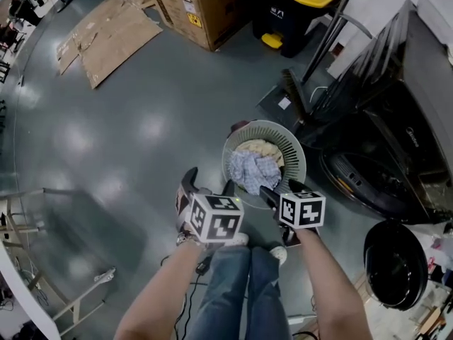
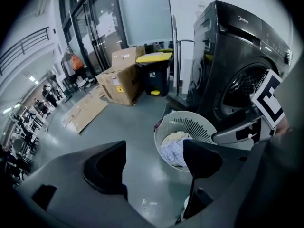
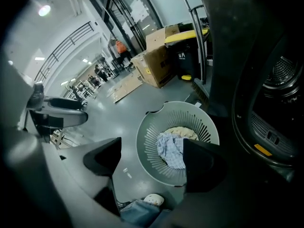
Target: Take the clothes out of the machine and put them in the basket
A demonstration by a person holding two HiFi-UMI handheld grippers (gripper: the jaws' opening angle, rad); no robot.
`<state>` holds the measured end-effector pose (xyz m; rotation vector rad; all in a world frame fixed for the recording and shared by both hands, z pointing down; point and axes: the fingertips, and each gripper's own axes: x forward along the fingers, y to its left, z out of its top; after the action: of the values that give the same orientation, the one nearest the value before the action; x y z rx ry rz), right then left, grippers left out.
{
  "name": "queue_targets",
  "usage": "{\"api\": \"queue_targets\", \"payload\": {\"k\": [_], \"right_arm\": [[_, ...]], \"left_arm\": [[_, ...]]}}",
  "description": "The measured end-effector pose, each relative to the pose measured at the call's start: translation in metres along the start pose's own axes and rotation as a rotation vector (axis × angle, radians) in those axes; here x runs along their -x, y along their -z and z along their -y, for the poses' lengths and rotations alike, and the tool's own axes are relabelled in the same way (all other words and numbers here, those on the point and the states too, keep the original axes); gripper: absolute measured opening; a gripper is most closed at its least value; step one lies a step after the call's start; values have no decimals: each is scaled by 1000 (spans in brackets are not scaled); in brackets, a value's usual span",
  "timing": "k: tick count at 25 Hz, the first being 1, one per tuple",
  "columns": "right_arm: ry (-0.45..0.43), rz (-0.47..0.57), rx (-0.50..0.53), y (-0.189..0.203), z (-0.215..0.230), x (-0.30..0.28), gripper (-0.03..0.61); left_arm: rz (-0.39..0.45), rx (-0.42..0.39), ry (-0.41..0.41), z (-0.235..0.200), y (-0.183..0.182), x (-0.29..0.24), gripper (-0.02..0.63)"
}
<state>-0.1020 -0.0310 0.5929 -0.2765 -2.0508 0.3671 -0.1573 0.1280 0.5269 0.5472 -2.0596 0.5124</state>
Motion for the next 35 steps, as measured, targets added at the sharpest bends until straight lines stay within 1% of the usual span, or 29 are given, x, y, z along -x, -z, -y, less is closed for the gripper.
{"api": "queue_targets", "payload": {"k": [3,7,10,15,19,22,24,27,28,30,32,33,35], "right_arm": [[2,17,14,-9,-8,26,400],[-7,33,7,-15,-25,60,400],[-14,45,-2,-20,-36,89,400],[7,51,-17,-23,-51,144,399],[22,82,24,-30,-64,183,397],[10,126,41,-38,-75,212,391],[16,145,58,-42,-77,229,385],[39,170,70,-50,-77,258,357],[46,184,69,-53,-77,269,332],[60,215,76,-58,-77,293,251],[74,241,91,-60,-76,316,194],[80,251,95,-62,-75,328,186],[89,273,96,-65,-74,349,176]], "left_arm": [[-4,14,-4,6,-5,16,374],[-15,41,17,13,-10,46,373],[-18,44,21,13,-17,68,373],[10,46,37,13,-31,111,370],[27,36,48,16,-40,139,368],[66,35,69,20,-52,160,360],[89,29,80,23,-60,170,360],[109,28,83,25,-69,186,353],[119,32,84,26,-73,193,346],[144,41,88,27,-80,207,333],[174,45,94,31,-89,221,296],[193,42,97,34,-96,229,281],[237,34,109,39,-110,244,275]]}}
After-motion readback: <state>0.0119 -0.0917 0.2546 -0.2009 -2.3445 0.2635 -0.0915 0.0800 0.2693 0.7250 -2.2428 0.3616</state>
